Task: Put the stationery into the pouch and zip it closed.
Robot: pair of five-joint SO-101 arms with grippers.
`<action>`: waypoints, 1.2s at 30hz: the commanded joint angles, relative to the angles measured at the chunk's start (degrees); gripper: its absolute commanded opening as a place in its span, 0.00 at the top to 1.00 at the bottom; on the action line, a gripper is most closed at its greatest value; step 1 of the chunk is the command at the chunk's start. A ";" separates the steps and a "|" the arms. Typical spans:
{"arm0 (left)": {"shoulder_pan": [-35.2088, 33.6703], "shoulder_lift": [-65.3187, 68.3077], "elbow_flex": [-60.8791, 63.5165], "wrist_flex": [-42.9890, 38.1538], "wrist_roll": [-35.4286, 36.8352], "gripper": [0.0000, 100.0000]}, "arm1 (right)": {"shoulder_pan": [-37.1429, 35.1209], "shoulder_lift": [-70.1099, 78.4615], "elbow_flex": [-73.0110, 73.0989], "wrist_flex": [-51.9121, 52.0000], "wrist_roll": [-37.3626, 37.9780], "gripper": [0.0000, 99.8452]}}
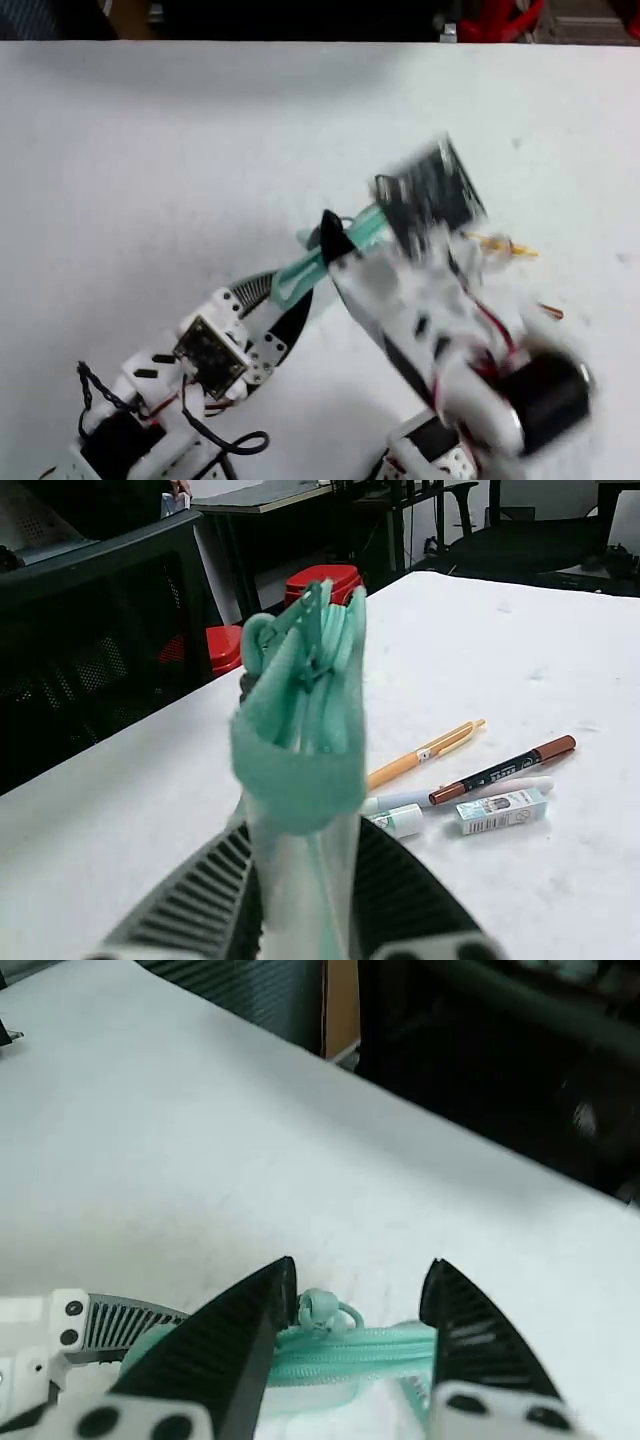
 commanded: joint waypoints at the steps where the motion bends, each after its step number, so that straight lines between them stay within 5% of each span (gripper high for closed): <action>1: -0.31 0.40 1.05 1.23 -0.62 0.98 | 1.10 14.02 -14.51 9.45 -10.90 0.79; 5: -0.40 0.40 1.05 1.23 -0.53 0.98 | 4.88 19.12 -20.13 9.89 -16.09 0.79; 27: -0.48 0.40 1.05 1.23 -0.79 0.98 | -0.57 9.19 -3.16 9.71 -14.77 0.80; 32: -0.48 0.40 1.85 0.88 -0.79 0.98 | -8.31 9.45 -3.87 9.45 -11.16 0.96; 36: -0.13 0.40 2.20 0.79 -0.88 0.98 | -8.92 9.63 -3.87 8.75 -8.44 0.98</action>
